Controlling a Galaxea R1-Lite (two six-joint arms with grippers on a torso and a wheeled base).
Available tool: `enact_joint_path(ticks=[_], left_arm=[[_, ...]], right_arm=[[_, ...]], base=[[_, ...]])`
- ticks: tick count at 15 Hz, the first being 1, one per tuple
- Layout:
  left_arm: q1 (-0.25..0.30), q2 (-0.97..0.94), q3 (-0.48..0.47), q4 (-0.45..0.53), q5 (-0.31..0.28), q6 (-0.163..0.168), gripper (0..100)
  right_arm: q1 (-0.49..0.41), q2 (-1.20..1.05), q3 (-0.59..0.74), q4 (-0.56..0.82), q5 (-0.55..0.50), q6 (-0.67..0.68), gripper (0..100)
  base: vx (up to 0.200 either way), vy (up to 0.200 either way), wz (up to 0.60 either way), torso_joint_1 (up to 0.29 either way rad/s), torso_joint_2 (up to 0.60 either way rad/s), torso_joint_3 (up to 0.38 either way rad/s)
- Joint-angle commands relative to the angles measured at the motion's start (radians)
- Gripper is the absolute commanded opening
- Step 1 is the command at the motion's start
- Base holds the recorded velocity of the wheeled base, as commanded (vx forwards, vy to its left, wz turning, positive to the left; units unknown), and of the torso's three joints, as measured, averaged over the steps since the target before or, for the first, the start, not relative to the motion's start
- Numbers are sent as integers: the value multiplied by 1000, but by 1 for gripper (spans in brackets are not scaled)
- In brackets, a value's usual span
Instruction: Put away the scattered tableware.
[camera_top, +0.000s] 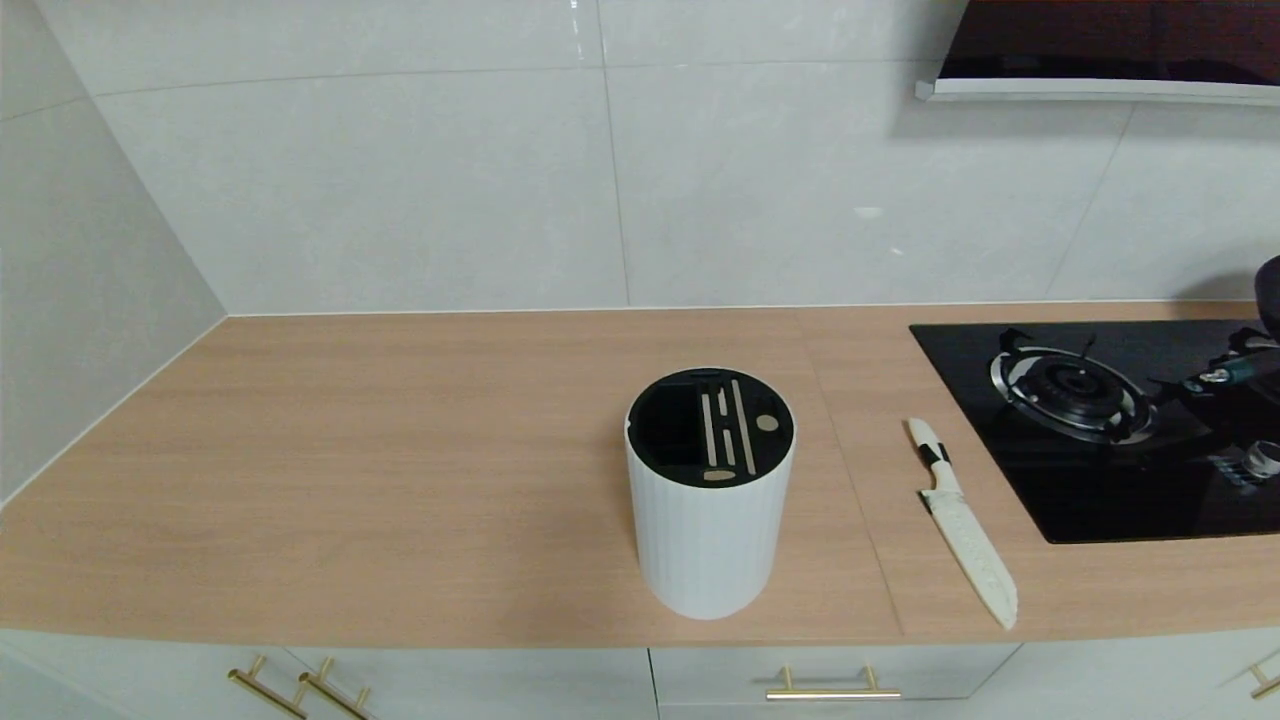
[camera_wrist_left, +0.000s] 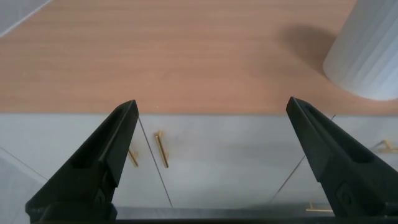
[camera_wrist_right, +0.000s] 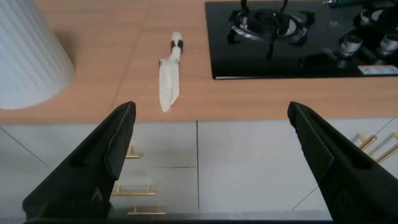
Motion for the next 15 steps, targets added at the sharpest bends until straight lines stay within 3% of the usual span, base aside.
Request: enact_joint_path(ticks=[1, 7, 15], left_arm=[[0, 0, 0, -1, 0, 0, 100], [0, 0, 0, 1, 0, 0, 100], [0, 0, 0, -1, 0, 0, 100]], right_arm=[[0, 2, 0, 0, 0, -1, 100], [0, 2, 0, 0, 0, -1, 100], [0, 2, 0, 1, 1, -7, 100]], base=[[0, 0, 0, 188, -393, -207], [0, 0, 0, 185, -364, -187], [0, 0, 0, 10, -19, -10]])
